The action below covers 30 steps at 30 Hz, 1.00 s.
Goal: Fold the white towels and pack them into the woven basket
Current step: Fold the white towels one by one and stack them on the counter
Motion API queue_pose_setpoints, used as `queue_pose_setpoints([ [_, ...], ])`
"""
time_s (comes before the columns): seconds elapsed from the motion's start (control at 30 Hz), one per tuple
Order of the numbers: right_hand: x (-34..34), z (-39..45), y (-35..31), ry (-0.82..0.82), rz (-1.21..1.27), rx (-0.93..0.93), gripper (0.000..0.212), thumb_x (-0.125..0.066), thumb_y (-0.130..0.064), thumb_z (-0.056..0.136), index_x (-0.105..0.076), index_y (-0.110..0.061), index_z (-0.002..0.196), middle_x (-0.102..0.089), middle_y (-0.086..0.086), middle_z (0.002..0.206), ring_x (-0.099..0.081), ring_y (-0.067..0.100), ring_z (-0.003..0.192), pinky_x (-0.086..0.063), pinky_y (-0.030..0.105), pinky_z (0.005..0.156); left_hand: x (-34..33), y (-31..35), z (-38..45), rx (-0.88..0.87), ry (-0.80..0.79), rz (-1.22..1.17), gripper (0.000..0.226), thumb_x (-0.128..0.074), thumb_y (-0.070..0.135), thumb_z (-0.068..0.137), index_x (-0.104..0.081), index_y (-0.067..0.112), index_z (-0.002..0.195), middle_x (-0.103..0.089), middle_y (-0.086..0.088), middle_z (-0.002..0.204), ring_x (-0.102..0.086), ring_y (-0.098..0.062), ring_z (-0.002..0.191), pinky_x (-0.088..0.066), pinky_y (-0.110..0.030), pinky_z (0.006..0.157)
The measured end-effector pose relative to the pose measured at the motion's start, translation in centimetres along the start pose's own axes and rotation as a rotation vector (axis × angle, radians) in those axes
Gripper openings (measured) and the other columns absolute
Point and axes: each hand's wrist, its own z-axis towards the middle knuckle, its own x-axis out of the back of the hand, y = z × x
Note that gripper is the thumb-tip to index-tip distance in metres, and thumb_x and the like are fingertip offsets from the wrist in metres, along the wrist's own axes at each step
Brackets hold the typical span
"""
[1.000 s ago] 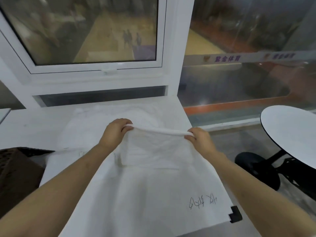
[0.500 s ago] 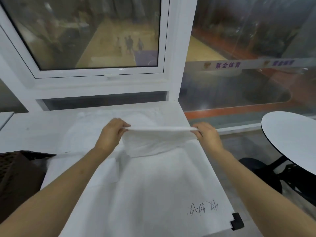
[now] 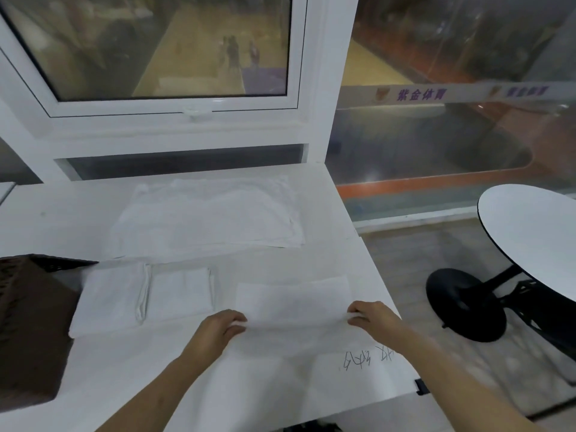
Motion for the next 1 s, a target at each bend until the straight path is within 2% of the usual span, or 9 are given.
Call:
queue_pose_setpoints([
  [0.07, 0.3, 0.8, 0.0, 0.0, 0.0, -0.007, 0.003, -0.067, -0.038, 0.096, -0.065, -0.036, 0.095, -0.068, -0.012, 0.078, -0.063, 0.009, 0.072, -0.049, 0.028, 0.065, -0.2, 0.3, 0.6, 0.042, 0.021, -0.027, 0.016, -0.075, 0.019, 0.091, -0.069, 0.033, 0.097, -0.071, 0.019, 0.098, -0.064, 0.009, 0.095, -0.05, -0.016, 0.086],
  [0.2, 1.0, 3.3, -0.1, 0.019, -0.008, -0.009, 0.009, -0.067, -0.035, 0.098, -0.068, -0.026, 0.101, -0.068, -0.014, 0.08, -0.063, 0.006, 0.076, -0.049, 0.028, 0.07, -0.2, 0.5, 3.2, 0.127, 0.052, -0.073, 0.025, -0.073, 0.016, 0.093, -0.064, 0.039, 0.097, -0.069, 0.02, 0.102, -0.062, 0.013, 0.095, -0.046, -0.011, 0.087],
  [0.37, 1.6, 7.8, 0.3, 0.031, -0.018, -0.031, 0.013, -0.065, -0.038, 0.098, -0.067, -0.028, 0.106, -0.07, -0.014, 0.093, -0.066, 0.012, 0.087, -0.053, 0.032, 0.077, -0.1, -0.6, 7.6, 0.19, 0.053, -0.072, 0.017, -0.07, 0.015, 0.095, -0.068, 0.029, 0.103, -0.071, 0.009, 0.108, -0.064, -0.007, 0.099, -0.039, -0.003, 0.086],
  [0.57, 0.7, 13.8, 1.1, 0.035, -0.135, -0.057, 0.016, -0.061, -0.041, 0.1, -0.065, -0.028, 0.109, -0.07, -0.011, 0.099, -0.065, 0.017, 0.094, -0.047, 0.032, 0.075, -1.4, -3.2, 12.2, 0.227, 0.031, 0.012, 0.017, -0.066, 0.013, 0.097, -0.071, 0.01, 0.114, -0.072, -0.004, 0.111, -0.066, -0.019, 0.103, -0.045, -0.023, 0.089],
  [0.7, -1.9, 17.2, 1.7, 0.102, -0.324, 0.064, 0.03, -0.066, -0.033, 0.096, -0.063, -0.025, 0.125, -0.067, -0.003, 0.123, -0.064, 0.024, 0.11, -0.048, 0.039, 0.092, -3.5, -4.6, 12.8, 0.208, 0.132, 0.202, 0.026, -0.07, 0.009, 0.093, -0.071, 0.009, 0.119, -0.068, -0.009, 0.115, -0.062, -0.03, 0.107, -0.051, -0.038, 0.092],
  [0.8, -4.8, 18.8, 1.0, -0.001, -0.345, 0.203, 0.039, -0.065, -0.03, 0.097, -0.059, -0.028, 0.136, -0.054, -0.003, 0.148, -0.049, 0.021, 0.138, -0.037, 0.04, 0.112, -6.2, -4.2, 10.9, 0.173, 0.12, 0.314, 0.029, -0.075, 0.008, 0.087, -0.073, 0.015, 0.115, -0.068, -0.004, 0.111, -0.064, -0.029, 0.097, -0.053, -0.037, 0.077],
  [0.87, -7.0, 19.7, 0.4, -0.111, -0.361, 0.314, 0.044, -0.059, -0.03, 0.1, -0.053, -0.031, 0.144, -0.036, -0.003, 0.163, -0.03, 0.02, 0.152, -0.024, 0.04, 0.121, -8.4, -3.8, 8.8, 0.088, 0.05, 0.353, 0.022, -0.066, 0.02, 0.092, -0.072, 0.02, 0.114, -0.067, 0.0, 0.111, -0.064, -0.027, 0.096, -0.054, -0.036, 0.073],
  [0.93, -8.7, 20.2, -0.1, -0.224, -0.41, 0.377, 0.051, -0.051, -0.032, 0.105, -0.039, -0.035, 0.155, -0.014, -0.005, 0.171, -0.011, 0.018, 0.158, -0.013, 0.038, 0.126, -10.2, -3.5, 6.9, 0.061, -0.056, 0.367, 0.03, -0.05, 0.036, 0.096, -0.068, 0.027, 0.117, -0.065, 0.002, 0.12, -0.062, -0.024, 0.108, -0.054, -0.037, 0.081],
  [1.0, -9.8, 20.4, -0.1, -0.303, -0.472, 0.384, 0.057, -0.045, -0.034, 0.107, -0.025, -0.037, 0.16, -0.002, -0.007, 0.172, -0.002, 0.017, 0.158, -0.009, 0.036, 0.127, -11.4, -3.3, 5.6, 0.075, -0.151, 0.437, 0.041, -0.043, 0.047, 0.093, -0.061, 0.03, 0.126, -0.06, 0.0, 0.135, -0.057, -0.025, 0.123, -0.052, -0.039, 0.091],
])
